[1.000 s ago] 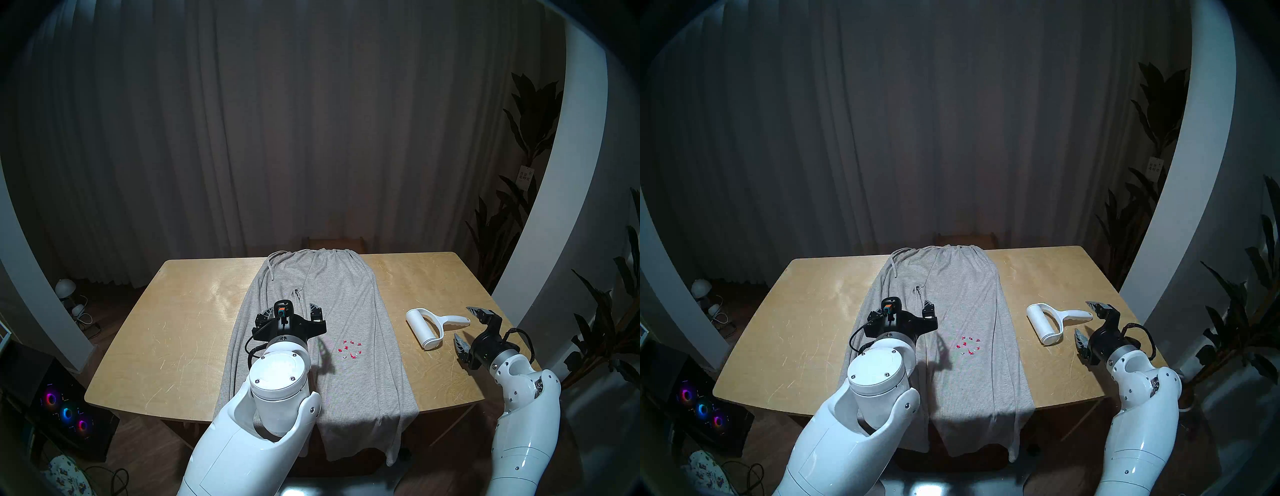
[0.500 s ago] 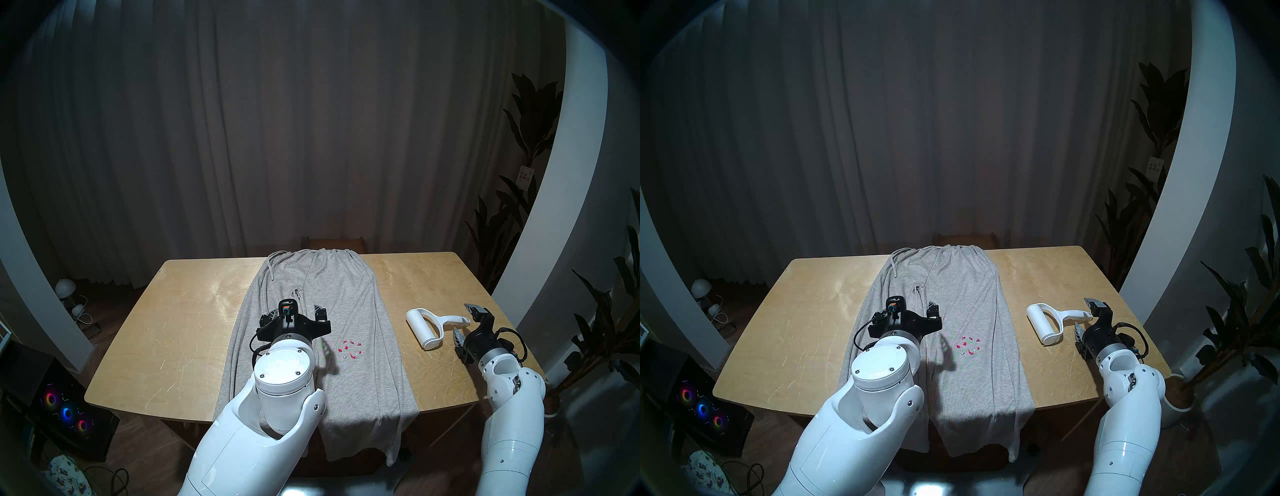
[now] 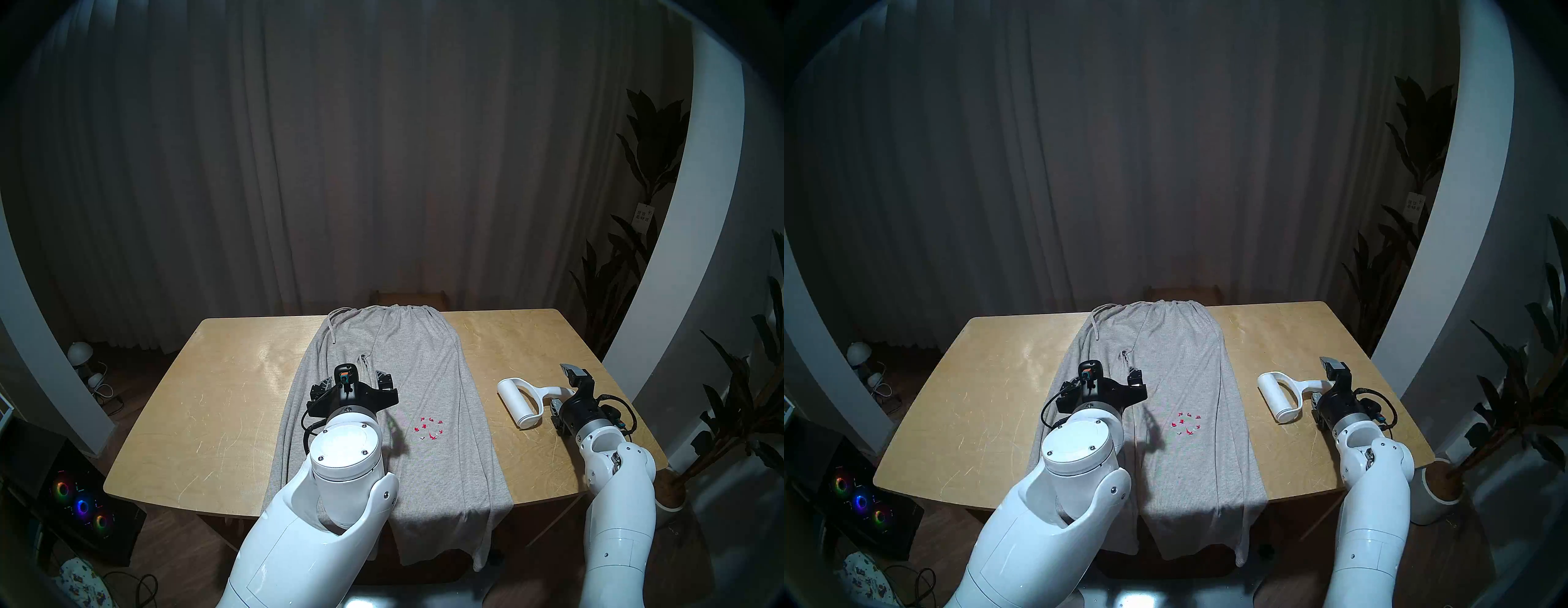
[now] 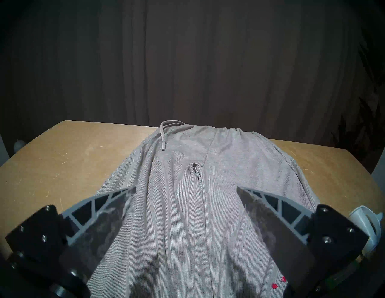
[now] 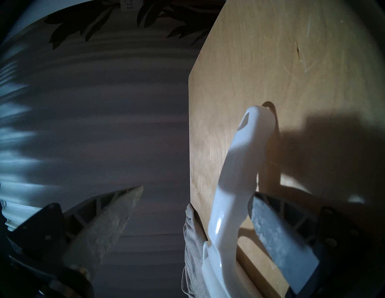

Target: Remove lint and debris from pants with a lint roller

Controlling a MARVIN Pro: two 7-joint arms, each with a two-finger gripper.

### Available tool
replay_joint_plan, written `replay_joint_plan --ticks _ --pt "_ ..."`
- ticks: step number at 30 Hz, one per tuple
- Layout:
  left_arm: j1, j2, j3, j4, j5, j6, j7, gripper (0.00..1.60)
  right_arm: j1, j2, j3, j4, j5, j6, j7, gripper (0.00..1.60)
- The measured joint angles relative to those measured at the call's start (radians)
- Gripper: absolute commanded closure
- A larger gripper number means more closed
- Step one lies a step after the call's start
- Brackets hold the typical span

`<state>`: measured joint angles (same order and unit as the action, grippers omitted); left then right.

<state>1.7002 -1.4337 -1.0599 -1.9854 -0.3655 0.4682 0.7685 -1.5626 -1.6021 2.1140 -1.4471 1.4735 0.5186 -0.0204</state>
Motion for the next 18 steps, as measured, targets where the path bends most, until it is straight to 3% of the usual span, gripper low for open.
replay_joint_plan --ticks 18 --pt "-0.02 0.037 0.078 0.015 -0.045 -0.033 0.055 0.0 0.064 0.06 -0.013 0.09 0.013 0.042 0.0 0.0"
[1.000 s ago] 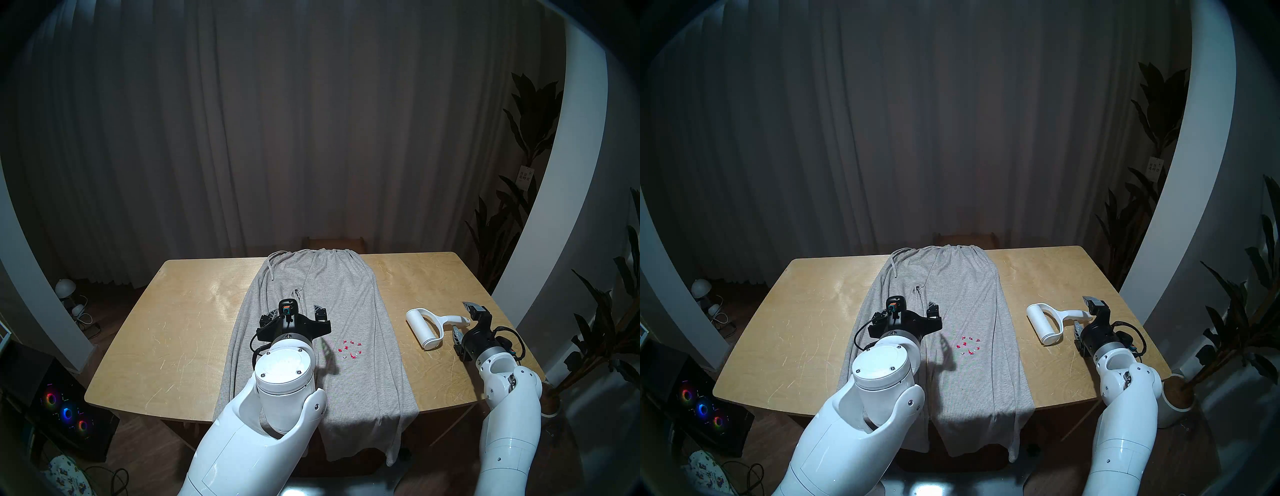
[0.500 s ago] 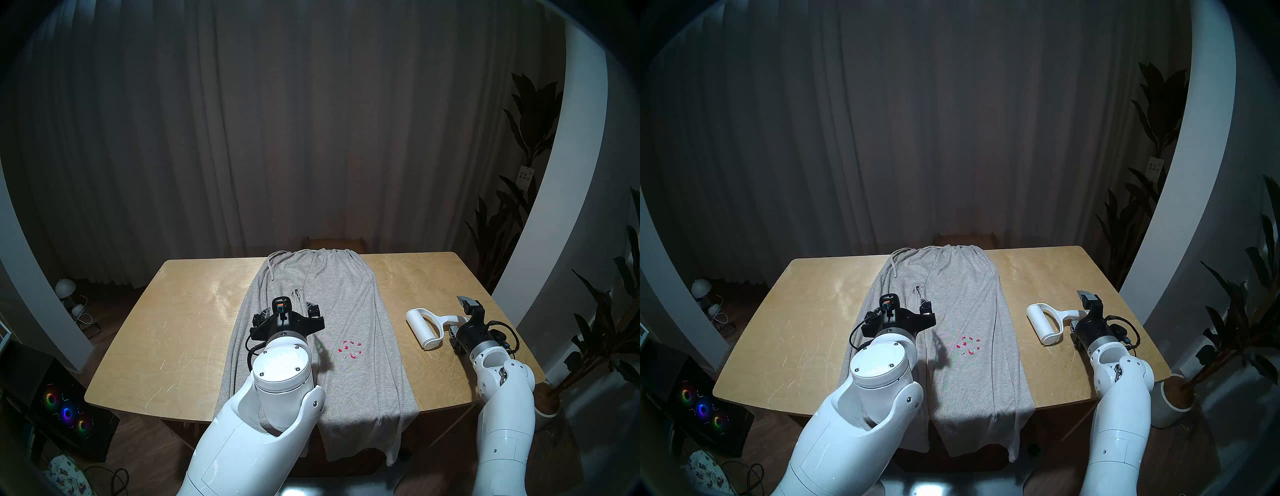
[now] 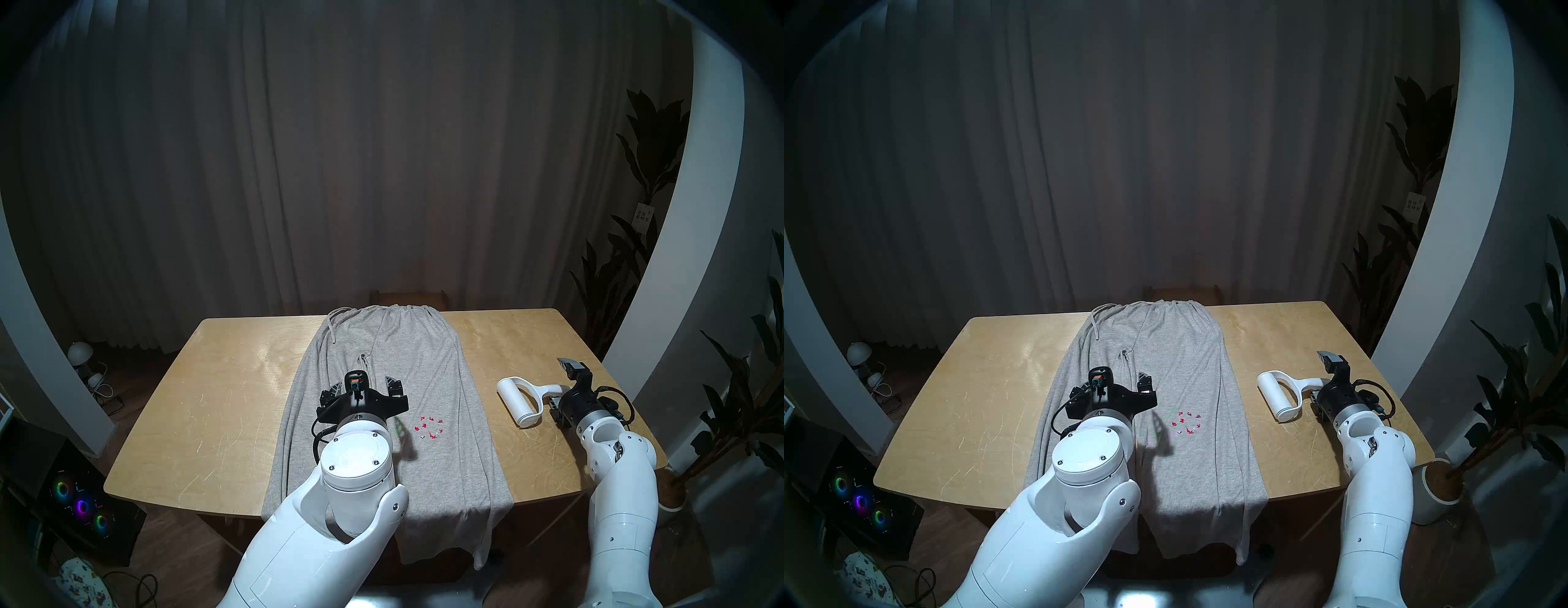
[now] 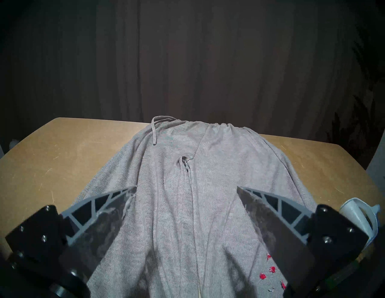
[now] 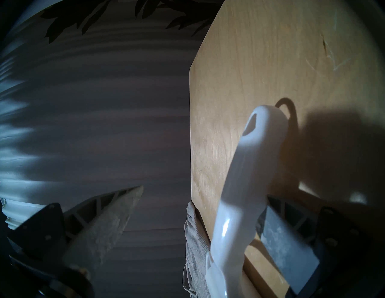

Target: Remove lint and debris from pants with a lint roller

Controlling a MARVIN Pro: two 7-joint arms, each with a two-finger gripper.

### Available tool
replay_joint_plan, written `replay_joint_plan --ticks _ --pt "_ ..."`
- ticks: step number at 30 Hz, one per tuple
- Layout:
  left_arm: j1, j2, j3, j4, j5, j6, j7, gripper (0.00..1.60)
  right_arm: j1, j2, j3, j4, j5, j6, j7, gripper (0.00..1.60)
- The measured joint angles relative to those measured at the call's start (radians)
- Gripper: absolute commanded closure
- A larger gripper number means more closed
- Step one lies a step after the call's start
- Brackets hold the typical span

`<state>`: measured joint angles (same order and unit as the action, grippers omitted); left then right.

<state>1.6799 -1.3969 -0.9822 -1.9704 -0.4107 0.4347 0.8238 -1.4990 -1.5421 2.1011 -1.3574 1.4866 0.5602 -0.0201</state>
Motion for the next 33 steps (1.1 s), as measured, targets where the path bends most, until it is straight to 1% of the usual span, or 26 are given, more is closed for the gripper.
replay_joint_plan --ticks 7,12,14,15,16,17,18,21,22,24,25,26,27,30,33 --pt "-0.006 0.003 0.007 0.001 -0.007 -0.007 0.026 0.0 0.023 0.013 -0.008 0.02 -0.004 0.011 -0.022 0.0" --pt "-0.008 0.008 0.007 -0.002 -0.012 -0.005 0.025 0.0 0.037 0.014 -0.016 0.032 -0.01 0.013 -0.031 0.0" --pt "-0.008 0.017 0.007 -0.007 -0.021 0.003 0.01 0.0 0.041 0.014 -0.02 0.035 -0.012 0.014 -0.035 0.18" --pt "-0.008 0.023 0.009 -0.012 -0.029 0.011 -0.004 0.0 0.043 0.014 -0.022 0.036 -0.014 0.014 -0.036 0.36" --pt "-0.009 0.03 0.013 -0.015 -0.036 0.019 -0.018 0.0 0.044 0.014 -0.024 0.036 -0.016 0.015 -0.038 0.43" --pt "-0.009 0.035 0.016 -0.017 -0.04 0.025 -0.027 0.0 0.045 0.014 -0.024 0.036 -0.017 0.015 -0.039 0.69" --pt "-0.009 0.04 0.021 -0.019 -0.045 0.031 -0.038 0.0 0.045 0.015 -0.025 0.036 -0.018 0.016 -0.04 0.8" --pt "-0.01 0.055 0.033 -0.023 -0.055 0.043 -0.066 0.0 0.045 0.017 -0.026 0.036 -0.021 0.019 -0.044 0.93" --pt "-0.01 0.061 0.036 -0.024 -0.057 0.046 -0.073 0.0 0.045 0.017 -0.027 0.035 -0.022 0.02 -0.045 0.93" --pt "-0.011 0.067 0.039 -0.025 -0.059 0.048 -0.079 0.0 0.045 0.018 -0.028 0.035 -0.023 0.021 -0.046 1.12" --pt "-0.011 0.069 0.04 -0.025 -0.059 0.049 -0.08 0.0 0.045 0.018 -0.028 0.034 -0.024 0.022 -0.047 1.51" --pt "-0.011 0.073 0.041 -0.025 -0.059 0.049 -0.084 0.0 0.045 0.019 -0.028 0.034 -0.024 0.022 -0.047 1.57" --pt "-0.012 0.075 0.041 -0.026 -0.059 0.048 -0.086 0.0 0.045 0.019 -0.028 0.034 -0.025 0.022 -0.047 1.6" --pt "-0.012 0.081 0.041 -0.026 -0.057 0.038 -0.093 0.0 0.045 0.019 -0.028 0.033 -0.025 0.023 -0.048 1.6" --pt "-0.012 0.085 0.037 -0.026 -0.056 0.013 -0.104 0.0 0.045 0.019 -0.029 0.032 -0.025 0.025 -0.05 1.6"
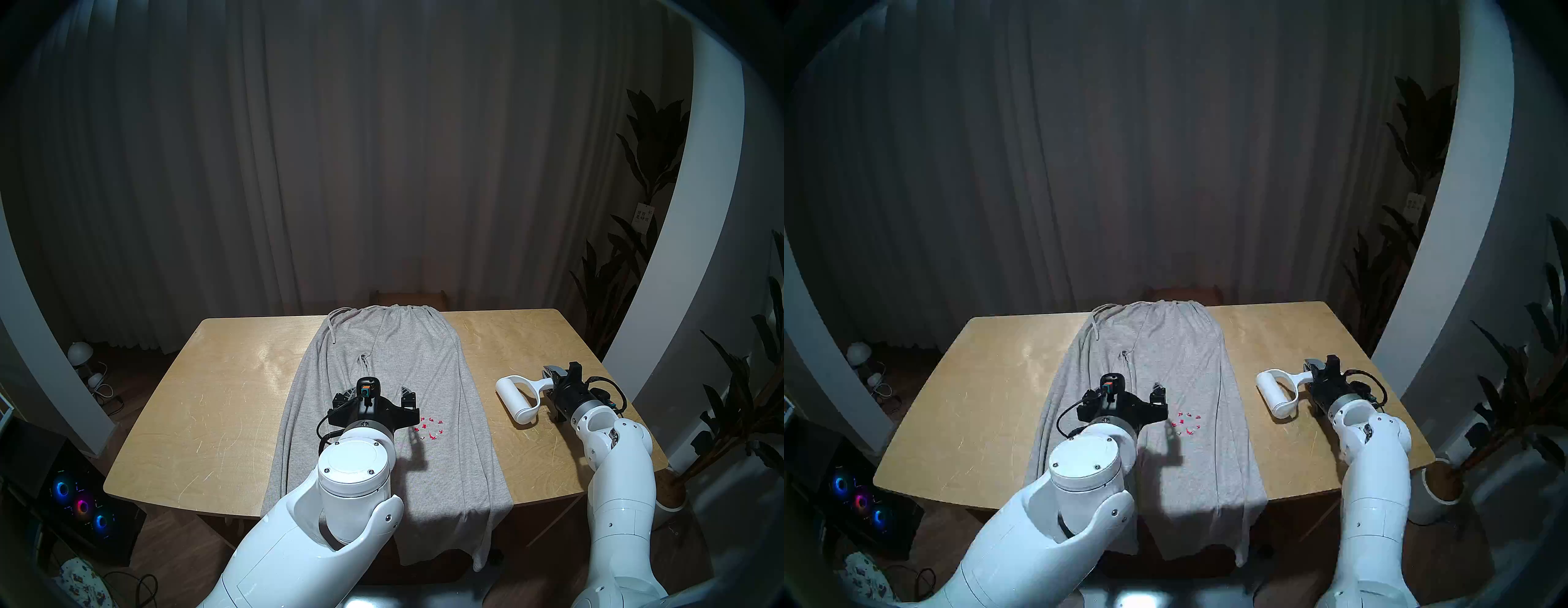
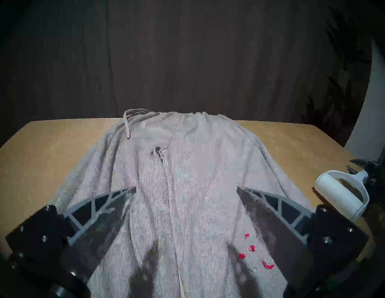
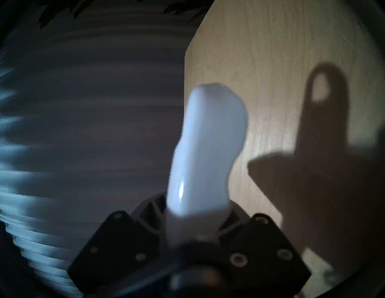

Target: Remove lint and debris from pants with a lint roller

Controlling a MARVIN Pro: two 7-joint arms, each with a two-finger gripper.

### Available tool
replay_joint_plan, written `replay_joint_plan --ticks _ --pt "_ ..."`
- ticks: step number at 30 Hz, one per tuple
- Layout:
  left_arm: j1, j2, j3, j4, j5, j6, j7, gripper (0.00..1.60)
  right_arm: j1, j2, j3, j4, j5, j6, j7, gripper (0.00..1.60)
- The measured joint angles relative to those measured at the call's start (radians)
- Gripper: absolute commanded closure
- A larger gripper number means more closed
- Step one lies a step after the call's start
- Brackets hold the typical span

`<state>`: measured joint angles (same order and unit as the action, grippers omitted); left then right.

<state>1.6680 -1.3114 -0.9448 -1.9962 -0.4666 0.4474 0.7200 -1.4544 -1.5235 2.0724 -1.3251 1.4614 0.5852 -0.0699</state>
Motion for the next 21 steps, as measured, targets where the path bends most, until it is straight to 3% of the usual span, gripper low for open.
replay_joint_plan --ticks 9,21 --pt "0.005 0.027 0.006 0.013 0.043 -0.139 -0.077 0.0 -0.019 -0.02 0.021 -0.027 0.033 0.018 -0.012 1.6" --pt "0.002 0.06 0.113 0.169 0.257 -0.301 -0.051 0.0 -0.102 -0.083 0.026 -0.162 0.18 0.05 -0.041 1.6"
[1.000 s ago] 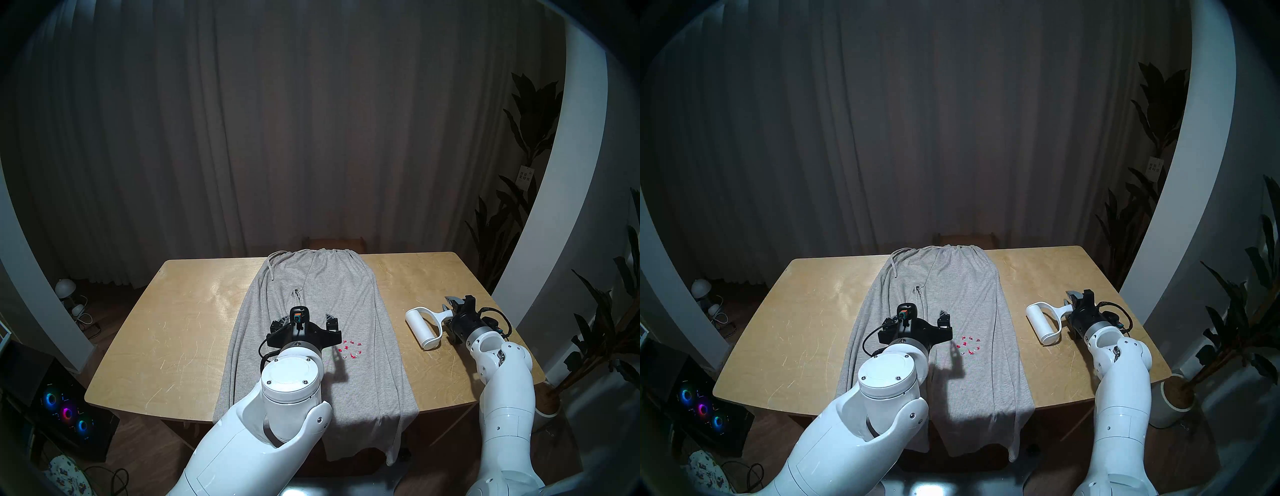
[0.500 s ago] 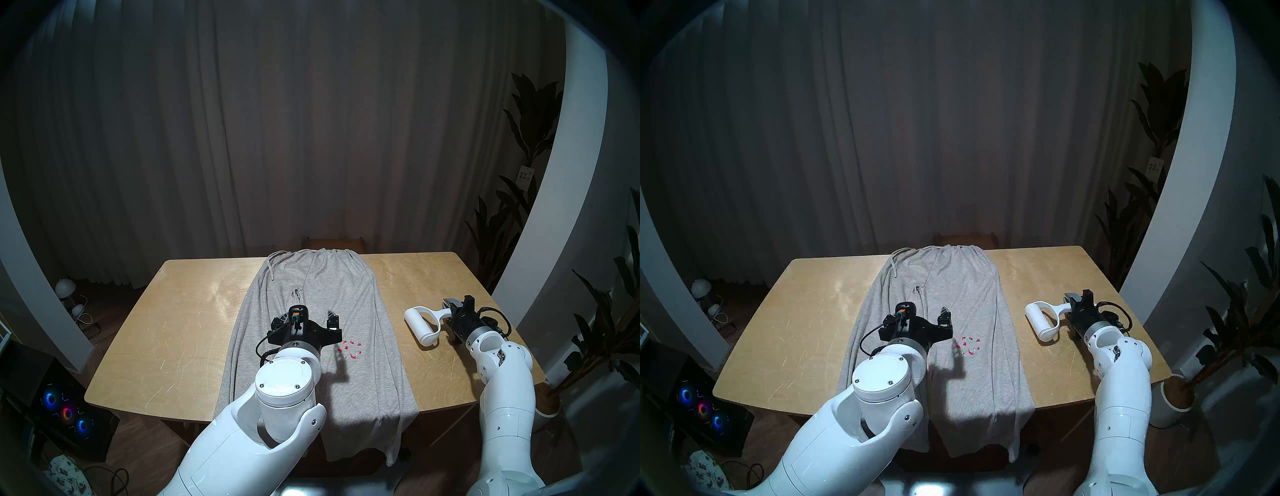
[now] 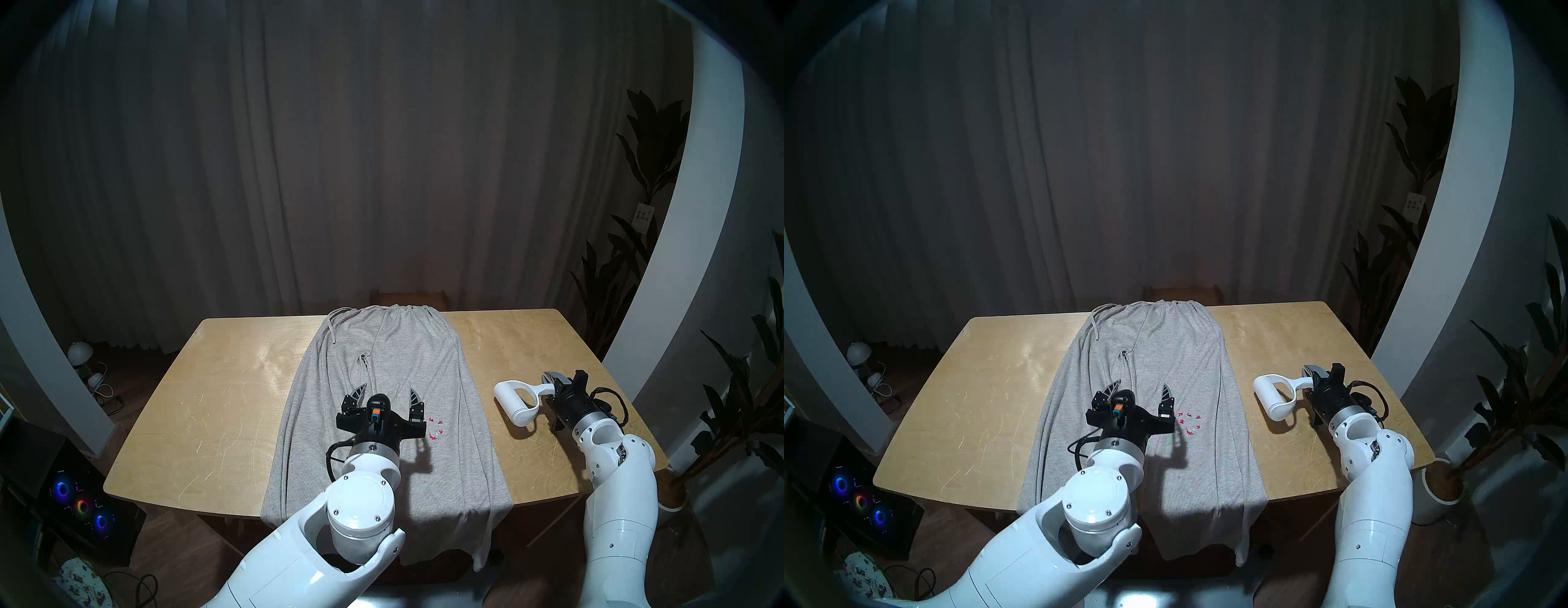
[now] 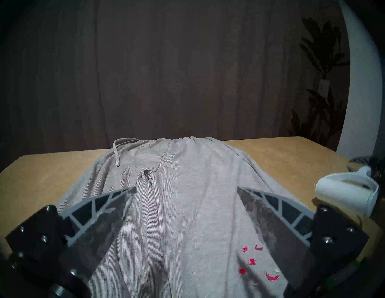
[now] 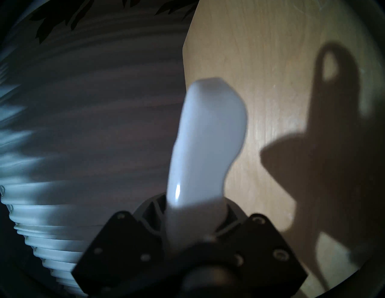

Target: Remove lint and debris from pants with a lint roller

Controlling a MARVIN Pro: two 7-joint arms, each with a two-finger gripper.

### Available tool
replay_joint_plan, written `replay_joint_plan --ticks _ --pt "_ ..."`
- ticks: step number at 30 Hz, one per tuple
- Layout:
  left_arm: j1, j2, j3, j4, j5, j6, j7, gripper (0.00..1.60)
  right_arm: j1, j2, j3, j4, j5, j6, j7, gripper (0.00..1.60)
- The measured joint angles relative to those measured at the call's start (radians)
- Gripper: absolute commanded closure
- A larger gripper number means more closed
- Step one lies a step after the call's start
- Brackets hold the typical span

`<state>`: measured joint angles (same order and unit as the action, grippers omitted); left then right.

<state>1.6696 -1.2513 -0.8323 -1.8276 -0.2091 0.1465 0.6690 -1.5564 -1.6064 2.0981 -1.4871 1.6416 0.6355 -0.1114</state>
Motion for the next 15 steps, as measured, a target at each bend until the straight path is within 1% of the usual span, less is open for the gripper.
replay_joint_plan --ticks 2,4,5,7,11,12,13,15 --pt "0.0 0.015 0.015 0.014 0.051 -0.018 0.023 0.0 -0.012 -0.008 -0.017 -0.038 0.034 0.005 0.003 1.6" --pt "0.001 0.025 0.022 0.017 0.077 -0.022 0.033 0.0 -0.018 -0.009 -0.03 -0.054 0.046 0.007 0.003 1.6" --pt "0.003 0.038 0.028 0.018 0.103 -0.026 0.044 0.0 -0.027 -0.011 -0.049 -0.074 0.061 0.008 0.005 1.6" --pt "0.007 0.056 0.031 0.019 0.13 -0.033 0.056 0.0 -0.038 -0.012 -0.077 -0.096 0.075 0.01 0.007 1.6" --pt "0.018 0.088 0.039 0.028 0.171 -0.048 0.07 0.0 -0.065 -0.013 -0.133 -0.136 0.1 0.006 0.008 1.6" --pt "0.02 0.102 0.044 0.035 0.191 -0.054 0.073 0.0 -0.077 -0.013 -0.155 -0.153 0.108 0.001 0.008 1.6" --pt "0.021 0.106 0.045 0.037 0.195 -0.056 0.074 0.0 -0.081 -0.013 -0.162 -0.157 0.111 -0.001 0.008 1.6" --pt "0.018 0.134 0.061 0.064 0.246 -0.061 0.079 0.0 -0.113 -0.013 -0.213 -0.194 0.125 -0.018 0.007 1.6"
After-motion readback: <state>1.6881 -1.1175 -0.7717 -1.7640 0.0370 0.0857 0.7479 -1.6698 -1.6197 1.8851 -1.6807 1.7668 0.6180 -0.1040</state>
